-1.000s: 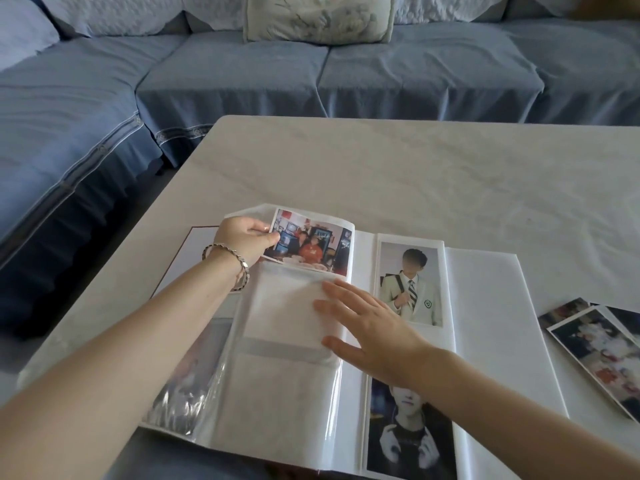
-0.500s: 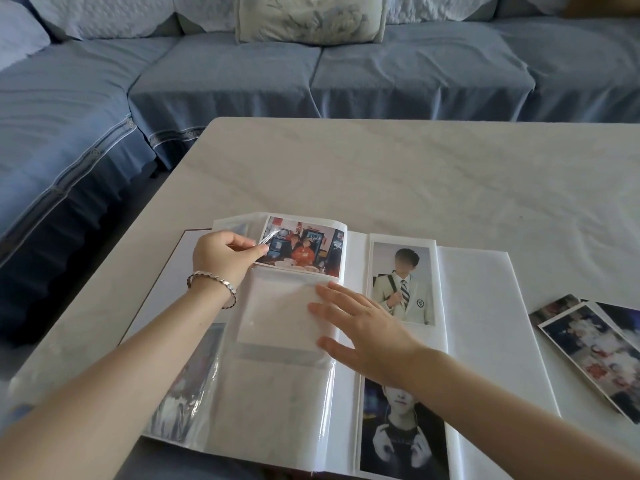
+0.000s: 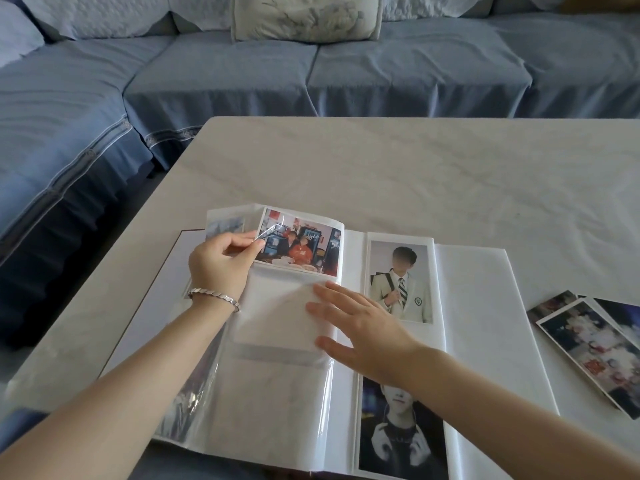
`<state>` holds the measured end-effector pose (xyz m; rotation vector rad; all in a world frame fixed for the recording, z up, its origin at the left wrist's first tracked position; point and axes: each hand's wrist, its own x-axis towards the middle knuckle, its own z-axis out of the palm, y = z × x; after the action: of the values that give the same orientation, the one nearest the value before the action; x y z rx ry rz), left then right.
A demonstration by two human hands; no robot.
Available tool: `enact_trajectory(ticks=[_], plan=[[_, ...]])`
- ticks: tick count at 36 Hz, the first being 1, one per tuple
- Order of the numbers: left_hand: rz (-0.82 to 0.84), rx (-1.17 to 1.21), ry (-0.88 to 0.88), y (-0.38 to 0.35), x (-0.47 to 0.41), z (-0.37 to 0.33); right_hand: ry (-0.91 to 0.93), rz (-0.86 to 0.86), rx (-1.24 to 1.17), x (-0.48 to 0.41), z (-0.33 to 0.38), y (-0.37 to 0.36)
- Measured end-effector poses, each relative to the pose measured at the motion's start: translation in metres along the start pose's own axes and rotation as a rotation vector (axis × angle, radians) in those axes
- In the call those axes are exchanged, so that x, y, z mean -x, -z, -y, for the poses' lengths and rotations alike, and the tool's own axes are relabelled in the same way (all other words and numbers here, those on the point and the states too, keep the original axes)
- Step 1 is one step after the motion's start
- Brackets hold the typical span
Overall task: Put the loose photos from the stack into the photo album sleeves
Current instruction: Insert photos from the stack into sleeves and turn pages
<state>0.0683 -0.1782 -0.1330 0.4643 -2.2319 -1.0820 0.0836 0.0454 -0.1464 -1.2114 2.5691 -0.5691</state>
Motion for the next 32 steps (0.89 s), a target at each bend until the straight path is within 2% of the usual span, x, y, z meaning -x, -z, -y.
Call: enact_trajectory(ticks=[9,19,23,32], plan=[[-0.004,-0.09,-0.134,0.004,0.003,-0.001,0.006,-0.007,-0.01,0.0,-0.002,-0.003],[0.007,-0.103,-0.181,0.008,0.003,-0.015,0.022,-0.027,-0.017,0.001,-0.003,-0.003],[-0.032,-0.052,-0.138,0.008,0.002,-0.026,0.039,-0.042,-0.017,0.002,-0.004,0.003],[0.009,-0.135,-0.162,0.01,-0.01,-0.052,-0.149,-0.13,-0.16,-0.014,-0.017,0.033]])
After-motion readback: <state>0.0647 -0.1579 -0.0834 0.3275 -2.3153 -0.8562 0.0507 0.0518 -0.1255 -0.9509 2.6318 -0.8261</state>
